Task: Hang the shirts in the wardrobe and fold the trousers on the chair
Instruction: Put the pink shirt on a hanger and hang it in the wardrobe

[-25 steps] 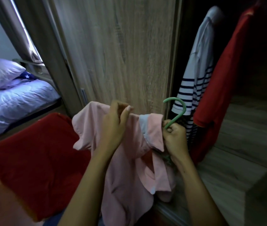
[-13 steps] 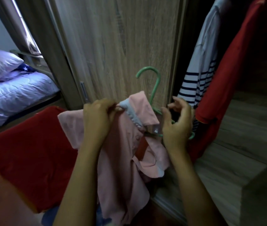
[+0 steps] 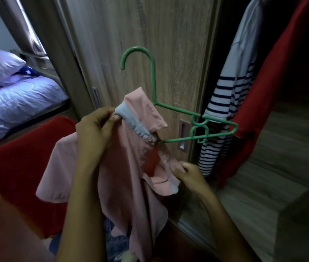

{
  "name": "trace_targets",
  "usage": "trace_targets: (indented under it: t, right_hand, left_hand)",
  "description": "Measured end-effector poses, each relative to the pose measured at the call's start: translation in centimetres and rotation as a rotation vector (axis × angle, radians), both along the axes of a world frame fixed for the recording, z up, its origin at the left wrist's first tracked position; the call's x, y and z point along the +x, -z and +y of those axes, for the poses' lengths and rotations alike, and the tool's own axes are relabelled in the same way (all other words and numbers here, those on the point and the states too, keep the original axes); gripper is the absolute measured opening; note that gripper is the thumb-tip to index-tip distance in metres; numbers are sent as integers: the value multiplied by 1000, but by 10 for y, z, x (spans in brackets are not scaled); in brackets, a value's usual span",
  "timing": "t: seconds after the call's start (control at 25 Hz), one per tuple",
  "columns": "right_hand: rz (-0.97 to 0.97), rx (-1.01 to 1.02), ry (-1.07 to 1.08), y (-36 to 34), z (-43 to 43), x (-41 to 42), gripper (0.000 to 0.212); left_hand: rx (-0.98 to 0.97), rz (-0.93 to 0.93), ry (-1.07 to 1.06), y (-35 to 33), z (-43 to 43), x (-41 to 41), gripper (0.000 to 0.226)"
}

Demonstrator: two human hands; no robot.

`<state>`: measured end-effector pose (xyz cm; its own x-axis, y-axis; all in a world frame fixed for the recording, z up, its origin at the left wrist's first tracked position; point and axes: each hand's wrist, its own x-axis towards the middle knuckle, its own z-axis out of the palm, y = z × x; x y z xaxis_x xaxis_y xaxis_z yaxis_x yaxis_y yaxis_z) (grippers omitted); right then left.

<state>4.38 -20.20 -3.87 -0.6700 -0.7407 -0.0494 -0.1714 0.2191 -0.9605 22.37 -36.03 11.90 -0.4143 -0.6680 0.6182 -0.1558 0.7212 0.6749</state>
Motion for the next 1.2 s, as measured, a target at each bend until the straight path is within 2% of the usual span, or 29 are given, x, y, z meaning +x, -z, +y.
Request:
trace_targets:
  t: [0.08,0.2,0.36,0.52,0.64,0.76,0.84,0.92,1.0,1.08,1.16,1.2]
  right_hand:
    - [30,-142,231,-9,4,-4,14]
    - [-112,-420,604,-43,12,-26,20]
    - [-150,-603,726,-88,20,-54,18]
    - [-39,-661,782,-122,30,-62,23]
    - [58,-706,726,-148,36,-53,25]
    - [58,-761,516,-171,39,-25,24]
    - [-3,-737,314,-180,42,-9,24]
    - [-94,-654,122,-180,49,-3,35]
    - [-108,-615,95,-173,55,-11,49]
    - [59,-575,232,-161,58,-24,41]
    - [470,-349,340,-142,56,-40,19]
    - [653,-228,316,-133,55,-45,17]
  left_hand:
    - [3,28,-56,5,-4,6,25]
    - [-39,19,-248,15,-8,13,29]
    - [-175,-39,-351,29,-1,10,43]
    - [-405,-199,-384,45,1,9,35]
    - [-440,-212,-409,50,9,6,27]
    - [-446,-189,-424,53,20,-3,27]
    - [-350,-132,-442,54,22,-7,32]
    - [-191,-37,-462,51,20,-9,35]
    - [-117,-11,-466,50,21,-8,34]
    - [-127,-7,-451,46,23,-6,36]
    - [-132,22,-419,42,26,-4,37]
    - [-133,40,-395,40,28,-3,38]
